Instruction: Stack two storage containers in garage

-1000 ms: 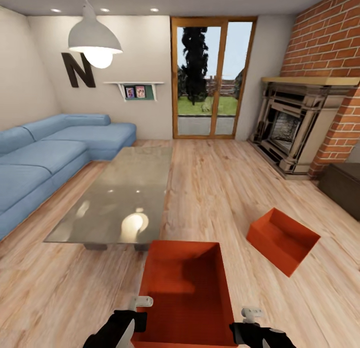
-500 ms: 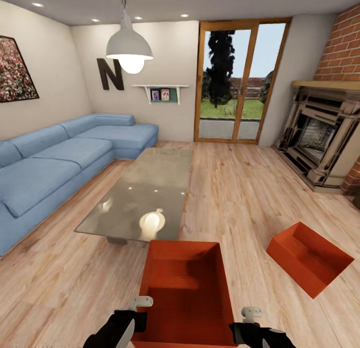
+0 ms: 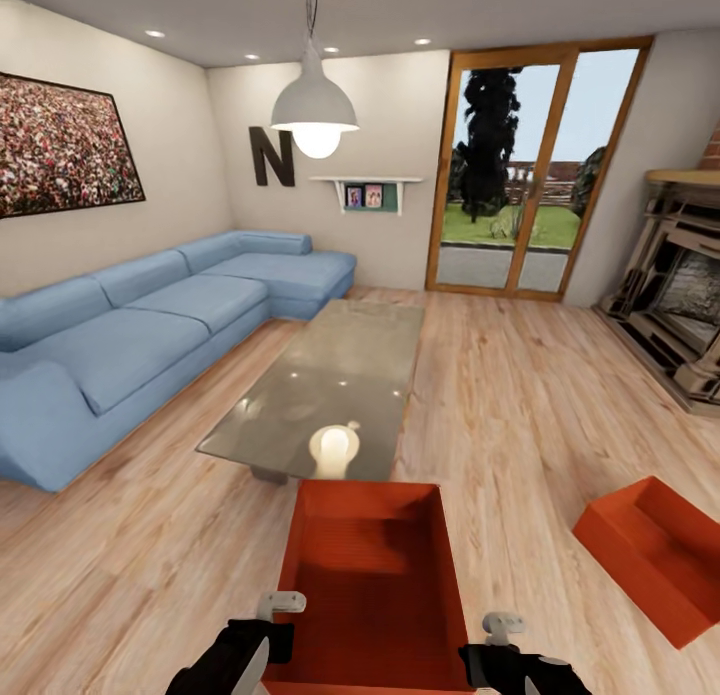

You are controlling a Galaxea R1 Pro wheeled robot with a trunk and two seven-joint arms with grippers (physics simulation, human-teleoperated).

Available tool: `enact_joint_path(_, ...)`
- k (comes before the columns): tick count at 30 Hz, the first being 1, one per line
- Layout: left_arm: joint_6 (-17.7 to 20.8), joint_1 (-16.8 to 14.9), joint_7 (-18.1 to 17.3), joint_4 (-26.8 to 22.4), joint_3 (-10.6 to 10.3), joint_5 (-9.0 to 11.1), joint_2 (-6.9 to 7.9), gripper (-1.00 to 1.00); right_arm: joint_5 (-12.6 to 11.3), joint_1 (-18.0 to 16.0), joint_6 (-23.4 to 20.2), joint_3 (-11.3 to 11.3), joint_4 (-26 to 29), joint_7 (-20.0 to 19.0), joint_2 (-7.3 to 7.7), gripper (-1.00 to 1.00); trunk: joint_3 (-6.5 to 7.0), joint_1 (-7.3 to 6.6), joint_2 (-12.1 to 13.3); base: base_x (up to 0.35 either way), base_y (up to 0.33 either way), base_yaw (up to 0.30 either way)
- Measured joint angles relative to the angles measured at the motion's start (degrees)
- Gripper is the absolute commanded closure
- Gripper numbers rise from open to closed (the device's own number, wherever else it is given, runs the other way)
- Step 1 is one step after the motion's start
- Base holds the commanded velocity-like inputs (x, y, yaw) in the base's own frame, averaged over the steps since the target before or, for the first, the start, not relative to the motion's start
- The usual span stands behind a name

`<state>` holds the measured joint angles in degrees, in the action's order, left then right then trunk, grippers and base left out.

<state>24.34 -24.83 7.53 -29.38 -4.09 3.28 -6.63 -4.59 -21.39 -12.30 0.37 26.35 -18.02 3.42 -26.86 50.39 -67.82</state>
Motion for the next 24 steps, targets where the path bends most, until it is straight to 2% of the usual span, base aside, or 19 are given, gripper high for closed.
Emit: enact_joint_path(24,-0.17,0.01,-0.01,0.01,-0.07,0.09,0.03,1.00,-0.02,0.00,0.16,0.02,0.00,0.00,0.01,1.00,5.63,-5.27,9.63,0.000,0.000,0.249)
